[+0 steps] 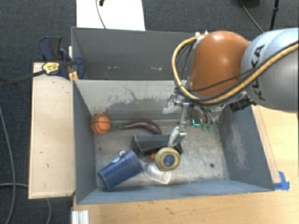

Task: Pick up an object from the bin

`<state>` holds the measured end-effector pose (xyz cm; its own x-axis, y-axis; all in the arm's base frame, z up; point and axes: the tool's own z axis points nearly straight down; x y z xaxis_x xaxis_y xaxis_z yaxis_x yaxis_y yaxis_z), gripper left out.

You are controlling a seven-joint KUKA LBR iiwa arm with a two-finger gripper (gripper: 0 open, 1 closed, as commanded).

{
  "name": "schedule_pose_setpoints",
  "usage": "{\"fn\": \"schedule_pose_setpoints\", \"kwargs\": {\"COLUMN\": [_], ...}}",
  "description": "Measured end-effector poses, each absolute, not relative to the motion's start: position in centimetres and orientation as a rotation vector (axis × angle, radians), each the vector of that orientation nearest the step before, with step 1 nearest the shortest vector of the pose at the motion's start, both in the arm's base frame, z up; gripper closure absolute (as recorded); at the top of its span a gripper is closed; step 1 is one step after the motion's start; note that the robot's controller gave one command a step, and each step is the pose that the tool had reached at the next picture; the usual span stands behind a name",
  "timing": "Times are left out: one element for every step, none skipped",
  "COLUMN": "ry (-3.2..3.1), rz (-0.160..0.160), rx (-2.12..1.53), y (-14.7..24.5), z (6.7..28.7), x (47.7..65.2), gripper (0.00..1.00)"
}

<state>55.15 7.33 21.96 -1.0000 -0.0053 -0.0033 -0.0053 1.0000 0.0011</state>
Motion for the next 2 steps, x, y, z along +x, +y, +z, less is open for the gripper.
{"fn": "schedule_pose_setpoints", "kwargs": {"ry": [3.138,3.130], "rz": [0.002,0.003], "rx": [-0.007,0.003], "y": [7.3,7.1], "z": [22.0,17.6], "x": [55.2,55.8], "gripper": [0.00,0.00]}}
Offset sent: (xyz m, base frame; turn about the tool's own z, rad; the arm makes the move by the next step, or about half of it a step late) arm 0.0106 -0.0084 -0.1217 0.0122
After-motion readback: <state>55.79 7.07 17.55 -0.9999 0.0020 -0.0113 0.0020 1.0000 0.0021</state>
